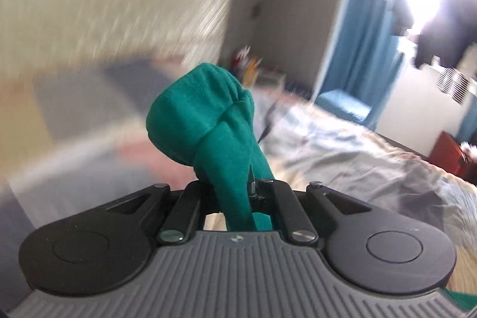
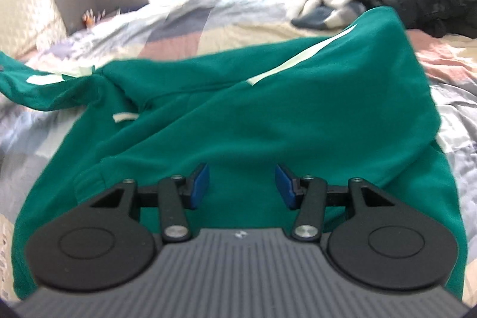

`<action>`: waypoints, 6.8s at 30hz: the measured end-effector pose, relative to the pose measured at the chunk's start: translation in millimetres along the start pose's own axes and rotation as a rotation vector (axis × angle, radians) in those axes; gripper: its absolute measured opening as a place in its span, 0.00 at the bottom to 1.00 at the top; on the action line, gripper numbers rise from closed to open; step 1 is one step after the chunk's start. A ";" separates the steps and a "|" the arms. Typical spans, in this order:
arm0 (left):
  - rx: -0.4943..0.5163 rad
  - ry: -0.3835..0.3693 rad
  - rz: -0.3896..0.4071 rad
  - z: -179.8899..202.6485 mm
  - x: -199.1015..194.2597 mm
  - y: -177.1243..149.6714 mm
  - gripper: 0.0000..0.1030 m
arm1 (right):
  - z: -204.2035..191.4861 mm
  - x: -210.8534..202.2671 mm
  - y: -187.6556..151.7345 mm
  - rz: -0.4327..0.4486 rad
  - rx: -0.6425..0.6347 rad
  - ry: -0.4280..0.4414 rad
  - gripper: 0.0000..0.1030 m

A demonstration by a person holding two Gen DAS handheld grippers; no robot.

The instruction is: Fold large clothes

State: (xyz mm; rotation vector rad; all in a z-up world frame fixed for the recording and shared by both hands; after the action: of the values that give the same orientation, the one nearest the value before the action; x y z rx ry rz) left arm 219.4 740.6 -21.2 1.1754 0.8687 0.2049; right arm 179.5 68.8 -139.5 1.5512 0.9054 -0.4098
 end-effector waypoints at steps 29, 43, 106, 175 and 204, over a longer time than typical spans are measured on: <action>0.426 -0.647 0.122 421.9 -357.3 -95.2 0.07 | 129.0 -50.6 17.2 0.232 0.320 0.150 0.53; 0.494 -0.773 -0.137 531.8 -354.1 -356.4 0.07 | 215.2 -61.7 8.1 0.306 0.522 0.188 0.53; 0.340 -0.644 -0.289 359.8 -295.3 -340.0 0.62 | 173.4 -52.8 -24.3 0.027 0.355 0.019 0.71; -0.292 -0.814 -0.466 25.0 -439.7 -197.5 0.06 | 169.2 -278.4 -22.8 -0.058 0.407 0.412 0.15; -0.515 -0.537 -0.344 169.4 -256.8 -202.9 0.08 | 232.7 -93.1 29.1 0.023 0.908 0.275 0.16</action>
State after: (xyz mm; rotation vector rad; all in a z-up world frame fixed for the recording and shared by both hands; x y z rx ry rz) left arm 105.8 391.5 -53.3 0.5411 0.4832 -0.1612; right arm 197.1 -180.0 -101.5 2.4904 0.9623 -0.6539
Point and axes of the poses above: each gripper's, at about its wrist camera, not at the fingertips, and x roughly the way its jaws point, z to its right, y to its top, the point moved 4 cm from there along x, roughly the way its jaws point, and after that the axes turned 3 degrees about x, right-handed, at the moved point
